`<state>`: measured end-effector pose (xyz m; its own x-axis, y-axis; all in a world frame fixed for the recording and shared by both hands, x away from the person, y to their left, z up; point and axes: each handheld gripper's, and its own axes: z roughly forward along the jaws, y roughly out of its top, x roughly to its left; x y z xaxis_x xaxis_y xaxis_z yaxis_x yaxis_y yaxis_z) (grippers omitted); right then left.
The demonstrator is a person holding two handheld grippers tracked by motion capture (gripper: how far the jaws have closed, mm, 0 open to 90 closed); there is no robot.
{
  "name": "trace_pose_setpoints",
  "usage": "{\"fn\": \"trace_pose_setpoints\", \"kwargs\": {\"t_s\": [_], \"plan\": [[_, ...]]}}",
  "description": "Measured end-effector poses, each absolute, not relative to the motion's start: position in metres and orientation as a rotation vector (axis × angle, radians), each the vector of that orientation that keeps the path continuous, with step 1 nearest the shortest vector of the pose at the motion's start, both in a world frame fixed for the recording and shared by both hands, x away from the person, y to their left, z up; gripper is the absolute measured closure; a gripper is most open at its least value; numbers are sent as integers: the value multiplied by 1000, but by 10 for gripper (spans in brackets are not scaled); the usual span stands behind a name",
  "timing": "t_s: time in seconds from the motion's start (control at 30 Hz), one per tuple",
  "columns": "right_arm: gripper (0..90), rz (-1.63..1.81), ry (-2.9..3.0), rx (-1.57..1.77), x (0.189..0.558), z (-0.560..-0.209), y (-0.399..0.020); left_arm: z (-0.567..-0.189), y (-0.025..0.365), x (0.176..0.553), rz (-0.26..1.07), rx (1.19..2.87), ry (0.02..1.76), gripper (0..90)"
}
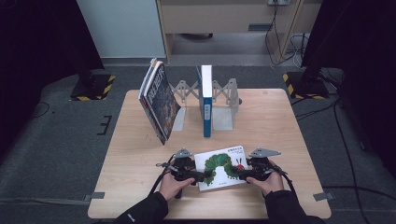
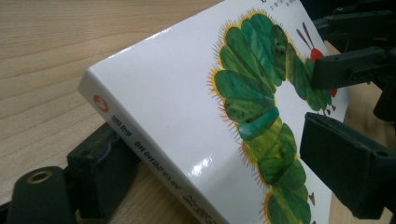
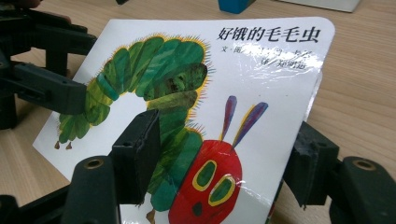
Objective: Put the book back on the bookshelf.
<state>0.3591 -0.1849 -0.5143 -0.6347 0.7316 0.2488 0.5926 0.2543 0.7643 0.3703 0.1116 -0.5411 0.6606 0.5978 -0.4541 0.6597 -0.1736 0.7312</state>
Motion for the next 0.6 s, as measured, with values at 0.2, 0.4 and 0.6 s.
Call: {"fn": "trace_pose_setpoints", "kwargs": {"t_s": [0.2, 0.4, 0.6], "plan": [[353, 1360, 2378, 1234, 361, -515, -180, -541, 112, 370, -65, 1856, 1006, 128], [357, 1339, 2368, 1244, 359, -512, -181, -540, 111, 369, -37, 1874, 1010, 160], [334, 1267, 2333, 1332, 361, -515, -197, -540, 112, 369, -14, 1889, 1008, 223]]}}
